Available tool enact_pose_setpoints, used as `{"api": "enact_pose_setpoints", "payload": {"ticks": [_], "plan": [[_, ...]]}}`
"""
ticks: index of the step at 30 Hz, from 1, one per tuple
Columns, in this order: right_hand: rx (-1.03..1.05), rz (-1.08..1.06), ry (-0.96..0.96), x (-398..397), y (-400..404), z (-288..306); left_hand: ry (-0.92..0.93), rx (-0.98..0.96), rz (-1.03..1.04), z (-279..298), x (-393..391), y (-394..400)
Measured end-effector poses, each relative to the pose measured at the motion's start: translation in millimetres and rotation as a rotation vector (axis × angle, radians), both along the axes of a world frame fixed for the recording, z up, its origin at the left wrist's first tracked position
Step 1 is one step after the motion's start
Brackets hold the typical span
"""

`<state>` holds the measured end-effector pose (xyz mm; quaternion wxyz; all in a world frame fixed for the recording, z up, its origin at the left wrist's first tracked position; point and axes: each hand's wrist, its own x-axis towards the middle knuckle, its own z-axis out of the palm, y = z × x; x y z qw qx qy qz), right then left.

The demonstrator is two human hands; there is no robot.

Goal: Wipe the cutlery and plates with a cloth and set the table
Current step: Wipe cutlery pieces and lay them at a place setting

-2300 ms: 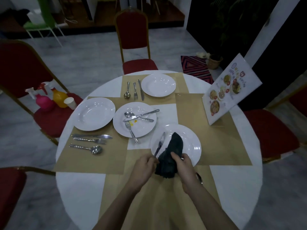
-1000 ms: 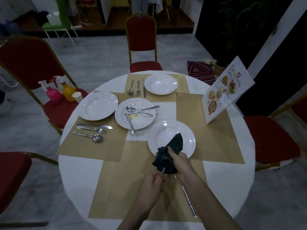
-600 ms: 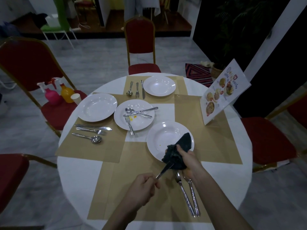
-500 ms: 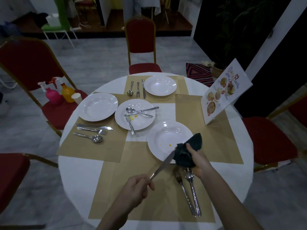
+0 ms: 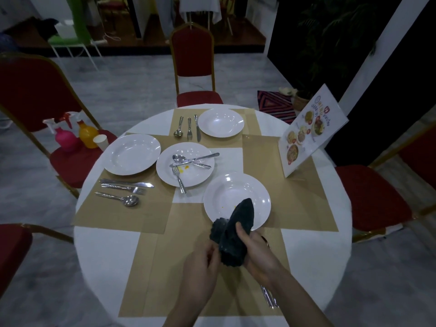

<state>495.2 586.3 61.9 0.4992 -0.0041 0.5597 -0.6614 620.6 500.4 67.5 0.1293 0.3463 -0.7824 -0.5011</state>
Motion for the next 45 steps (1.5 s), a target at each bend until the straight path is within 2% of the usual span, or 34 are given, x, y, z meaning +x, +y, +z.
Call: {"api": "enact_pose_setpoints", "payload": {"ticks": [3,7,11,14,21,26,29,32,38,45], "plan": [[0.027,-0.058,0.055,5.2,-3.9,3.7,0.001,0.075,-0.04,-1.8,-3.8,17.6],[0.192,-0.222,0.128,-8.9,-9.4,-1.9,-0.01,0.18,-0.026,0.5,-2.7,30.6],[0.236,-0.148,0.179,-3.2,-15.4,6.4,-0.003,0.225,0.057,2.5,-4.9,27.6],[0.18,-0.077,0.174,17.6,-18.8,13.0,0.008,0.214,0.124,6.1,-7.4,20.5],[0.268,-0.189,0.174,-17.1,-32.7,6.5,-0.036,0.15,0.071,14.7,-4.0,21.4],[0.267,-0.061,0.2,9.1,-33.4,0.0,-0.037,0.134,0.124,14.5,-5.9,11.2],[0.317,-0.097,0.241,-0.8,-32.6,-2.1,-0.05,0.141,0.092,16.3,-4.2,14.1],[0.321,-0.147,0.202,-13.9,-31.1,-3.8,-0.054,0.143,0.059,16.1,-0.3,17.4],[0.309,-0.075,0.178,16.6,-26.7,-9.0,-0.089,0.121,0.085,12.2,2.3,13.8],[0.327,-0.26,0.166,-6.7,-24.8,-9.4,-0.113,0.112,-0.011,11.4,2.0,13.9]]}}
